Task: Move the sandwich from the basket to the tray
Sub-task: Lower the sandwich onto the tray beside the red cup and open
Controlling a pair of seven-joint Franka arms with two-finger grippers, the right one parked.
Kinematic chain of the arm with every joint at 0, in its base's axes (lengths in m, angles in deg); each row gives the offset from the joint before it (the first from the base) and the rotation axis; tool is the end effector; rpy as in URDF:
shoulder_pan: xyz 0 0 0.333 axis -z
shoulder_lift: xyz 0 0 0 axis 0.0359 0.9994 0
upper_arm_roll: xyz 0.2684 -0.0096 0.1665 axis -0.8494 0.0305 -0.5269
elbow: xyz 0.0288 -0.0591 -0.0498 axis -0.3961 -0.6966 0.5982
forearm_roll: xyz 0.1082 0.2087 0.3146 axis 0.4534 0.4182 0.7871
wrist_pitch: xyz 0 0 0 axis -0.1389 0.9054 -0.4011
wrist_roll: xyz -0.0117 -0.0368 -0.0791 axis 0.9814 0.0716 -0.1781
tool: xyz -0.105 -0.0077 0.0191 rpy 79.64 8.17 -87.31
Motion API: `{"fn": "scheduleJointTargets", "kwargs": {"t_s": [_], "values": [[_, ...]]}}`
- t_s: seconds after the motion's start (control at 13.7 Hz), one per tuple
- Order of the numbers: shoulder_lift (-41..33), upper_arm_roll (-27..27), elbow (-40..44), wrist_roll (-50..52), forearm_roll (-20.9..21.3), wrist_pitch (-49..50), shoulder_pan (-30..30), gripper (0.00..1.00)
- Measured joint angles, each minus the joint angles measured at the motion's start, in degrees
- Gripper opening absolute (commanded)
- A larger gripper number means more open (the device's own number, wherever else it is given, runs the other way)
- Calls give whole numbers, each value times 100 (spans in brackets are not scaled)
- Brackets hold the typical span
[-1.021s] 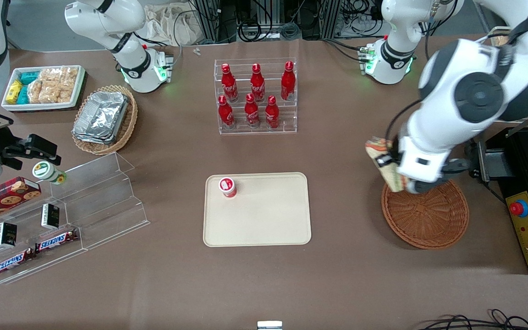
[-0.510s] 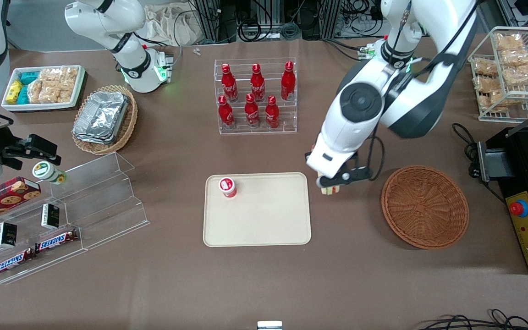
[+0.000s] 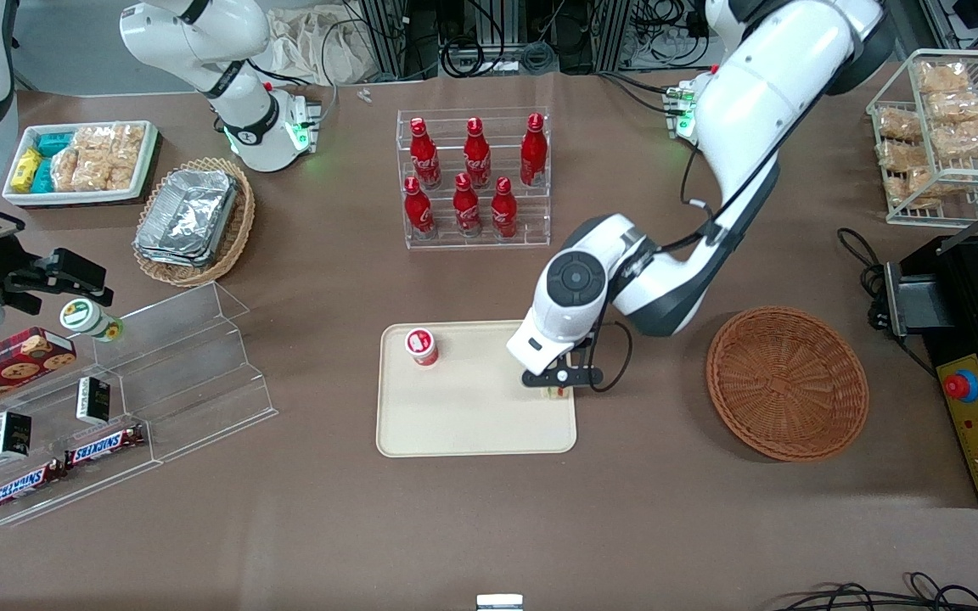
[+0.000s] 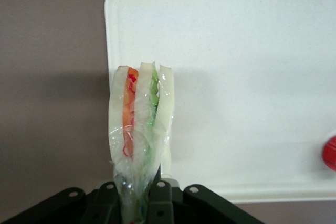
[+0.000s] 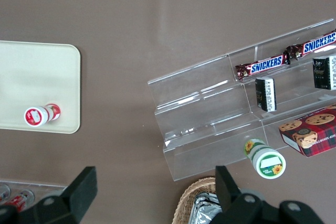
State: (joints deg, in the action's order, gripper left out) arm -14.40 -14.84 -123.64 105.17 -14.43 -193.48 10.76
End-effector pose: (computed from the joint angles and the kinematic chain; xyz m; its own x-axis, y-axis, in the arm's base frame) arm 0.5744 -0.4207 0.2599 0.9994 0.0041 -0.0340 0.0053 -0.9994 0.0347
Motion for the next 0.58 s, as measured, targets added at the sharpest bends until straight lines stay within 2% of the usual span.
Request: {"fn": "scheduleJointTargets", "kwargs": {"t_s": [0.22, 0.29, 0.36, 0.44, 0.58], "values": [[253, -6, 34, -6, 316, -225, -3, 1], [283, -6, 35, -9, 330, -265, -3, 36], [297, -6, 37, -9, 330, -286, -3, 94], [299, -5, 43, -9, 330, -296, -3, 99], [297, -1, 82, 6, 318, -289, -4, 100]]}}
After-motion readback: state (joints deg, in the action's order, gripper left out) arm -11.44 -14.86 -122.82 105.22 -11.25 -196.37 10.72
